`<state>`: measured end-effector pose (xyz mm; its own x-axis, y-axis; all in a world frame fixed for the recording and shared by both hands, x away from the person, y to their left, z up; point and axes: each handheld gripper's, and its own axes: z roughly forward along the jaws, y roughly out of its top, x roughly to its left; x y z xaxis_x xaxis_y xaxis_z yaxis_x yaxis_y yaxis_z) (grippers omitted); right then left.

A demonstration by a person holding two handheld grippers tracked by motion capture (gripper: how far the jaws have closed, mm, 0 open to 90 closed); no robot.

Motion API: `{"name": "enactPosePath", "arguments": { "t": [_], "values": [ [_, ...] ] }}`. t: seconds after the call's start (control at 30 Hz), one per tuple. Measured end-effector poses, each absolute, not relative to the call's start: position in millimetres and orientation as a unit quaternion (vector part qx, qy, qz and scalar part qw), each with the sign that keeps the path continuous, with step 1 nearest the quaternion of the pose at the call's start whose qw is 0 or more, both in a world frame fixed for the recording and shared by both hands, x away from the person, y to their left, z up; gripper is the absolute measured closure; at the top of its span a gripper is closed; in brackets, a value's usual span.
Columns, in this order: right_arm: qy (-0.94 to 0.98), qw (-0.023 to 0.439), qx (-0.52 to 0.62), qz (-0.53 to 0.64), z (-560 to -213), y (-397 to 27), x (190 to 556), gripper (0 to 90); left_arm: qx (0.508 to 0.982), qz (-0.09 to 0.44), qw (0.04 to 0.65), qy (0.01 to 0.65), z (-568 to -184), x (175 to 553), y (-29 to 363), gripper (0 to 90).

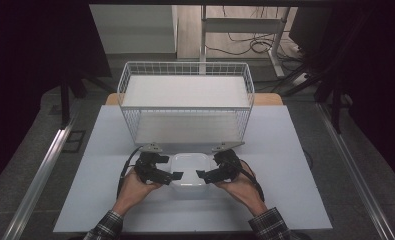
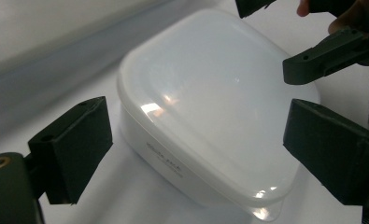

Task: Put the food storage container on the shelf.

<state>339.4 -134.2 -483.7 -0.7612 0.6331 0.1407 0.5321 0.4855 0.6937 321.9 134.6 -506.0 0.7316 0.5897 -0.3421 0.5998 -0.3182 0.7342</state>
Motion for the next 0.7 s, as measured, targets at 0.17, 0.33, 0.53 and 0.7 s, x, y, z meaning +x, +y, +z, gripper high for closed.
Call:
{"name": "enactPosePath", "arguments": {
  "t": [0.17, 0.33, 0.53, 0.7],
  "values": [
    [0.85, 0.014, 0.354, 0.389, -486.9, -140.4, 341.4, 19.7, 0.808, -0.046, 0.457, 0.369, -514.4, 321.2, 135.5, 11.6],
    [0.845, -0.022, 0.37, 0.386, -483.8, -147.3, 335.6, 35.3, 0.796, -0.061, 0.462, 0.386, -509.3, 312.2, 146.2, 33.7],
    [0.829, -0.037, 0.399, 0.391, -476.9, -159.6, 322.8, 57.9, 0.785, -0.061, 0.472, 0.397, -503.6, 301.7, 154.5, 59.1],
    [0.818, -0.021, 0.418, 0.395, -470.1, -161.5, 314.8, 69.8, 0.773, -0.043, 0.481, 0.412, -498.9, 296.7, 156.2, 70.1]
  ]
}}
